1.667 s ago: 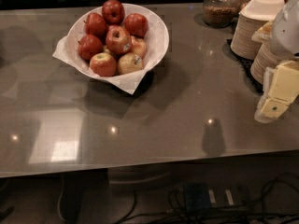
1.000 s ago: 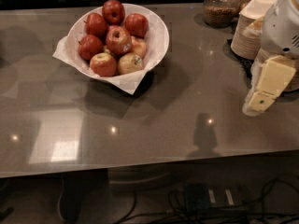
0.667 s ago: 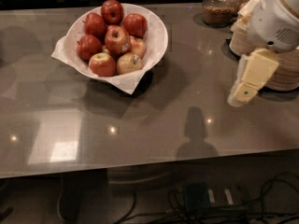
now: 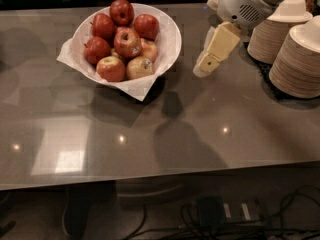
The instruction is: Pick apple from white bowl
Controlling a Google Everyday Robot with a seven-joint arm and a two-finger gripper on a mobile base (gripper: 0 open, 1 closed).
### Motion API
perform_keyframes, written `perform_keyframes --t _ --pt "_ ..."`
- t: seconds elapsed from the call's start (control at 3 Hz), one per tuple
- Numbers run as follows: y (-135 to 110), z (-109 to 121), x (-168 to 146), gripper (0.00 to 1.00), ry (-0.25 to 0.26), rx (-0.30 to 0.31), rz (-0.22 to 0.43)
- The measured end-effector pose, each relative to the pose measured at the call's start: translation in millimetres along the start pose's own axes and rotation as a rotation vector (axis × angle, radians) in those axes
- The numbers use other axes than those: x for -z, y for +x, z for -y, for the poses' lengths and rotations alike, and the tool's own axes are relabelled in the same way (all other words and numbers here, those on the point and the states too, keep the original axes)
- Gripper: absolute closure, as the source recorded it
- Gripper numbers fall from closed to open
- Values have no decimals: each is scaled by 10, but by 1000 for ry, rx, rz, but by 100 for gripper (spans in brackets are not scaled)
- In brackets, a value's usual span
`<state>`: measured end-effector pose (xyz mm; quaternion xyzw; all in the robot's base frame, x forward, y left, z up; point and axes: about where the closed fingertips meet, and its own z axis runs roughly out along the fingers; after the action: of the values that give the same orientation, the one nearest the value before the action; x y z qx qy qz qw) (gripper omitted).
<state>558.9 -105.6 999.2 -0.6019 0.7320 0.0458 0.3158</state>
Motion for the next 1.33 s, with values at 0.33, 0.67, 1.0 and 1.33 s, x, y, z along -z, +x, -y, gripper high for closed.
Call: perform_keyframes --t 0.33,0.67,1.0,1.33 --pt "-376 179 -203 0 18 19 103" --pt "-680 268 -425 0 20 47 197" --pt "-997 290 -683 0 19 107 277" --pt "-997 290 -683 0 18 107 277"
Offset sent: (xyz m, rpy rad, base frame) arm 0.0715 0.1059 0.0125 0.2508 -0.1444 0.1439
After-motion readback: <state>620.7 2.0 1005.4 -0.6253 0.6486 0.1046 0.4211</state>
